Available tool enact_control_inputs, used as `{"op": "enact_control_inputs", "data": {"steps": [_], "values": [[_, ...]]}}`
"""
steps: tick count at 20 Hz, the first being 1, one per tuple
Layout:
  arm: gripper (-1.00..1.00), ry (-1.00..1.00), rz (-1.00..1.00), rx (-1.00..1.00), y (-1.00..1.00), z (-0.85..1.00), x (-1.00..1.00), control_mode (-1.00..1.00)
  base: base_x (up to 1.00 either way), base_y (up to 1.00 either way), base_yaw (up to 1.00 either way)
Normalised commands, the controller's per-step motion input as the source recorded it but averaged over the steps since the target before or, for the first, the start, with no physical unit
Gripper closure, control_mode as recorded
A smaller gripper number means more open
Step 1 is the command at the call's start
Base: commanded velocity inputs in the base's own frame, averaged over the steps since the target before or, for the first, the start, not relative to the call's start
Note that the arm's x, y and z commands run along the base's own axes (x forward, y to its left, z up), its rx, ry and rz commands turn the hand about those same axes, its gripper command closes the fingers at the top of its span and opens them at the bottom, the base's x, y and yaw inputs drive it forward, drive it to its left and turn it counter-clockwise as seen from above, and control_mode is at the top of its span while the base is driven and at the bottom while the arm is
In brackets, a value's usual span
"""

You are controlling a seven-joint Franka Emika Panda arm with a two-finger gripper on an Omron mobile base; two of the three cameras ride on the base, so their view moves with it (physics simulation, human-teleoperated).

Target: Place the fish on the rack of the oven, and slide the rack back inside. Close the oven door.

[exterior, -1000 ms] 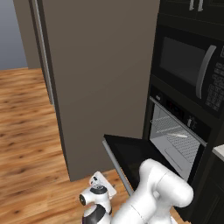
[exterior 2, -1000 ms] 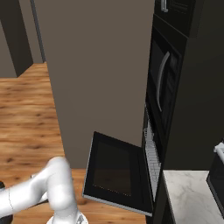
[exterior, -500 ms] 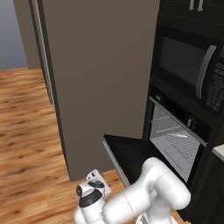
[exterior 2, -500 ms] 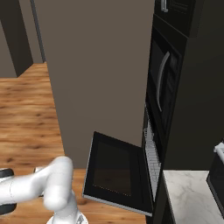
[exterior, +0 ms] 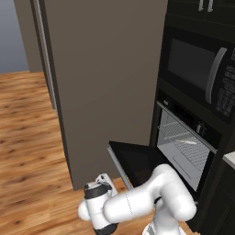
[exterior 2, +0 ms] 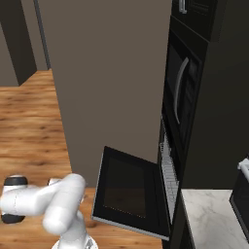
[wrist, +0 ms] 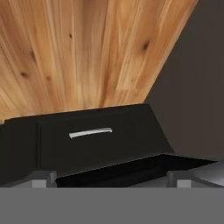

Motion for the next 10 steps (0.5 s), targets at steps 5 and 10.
{"op": "enact_control_inputs", "data": {"steps": [5, 10], "values": [[-1.00, 0.00, -0.07, -0.27, -0.51, -0.99, 0.07, -1.00, 0.00, 0.00, 0.00], [-1.00, 0.00, -0.06, -0.26, -0.80, -0.90, 0.00, -1.00, 0.00, 0.00, 0.00]]}}
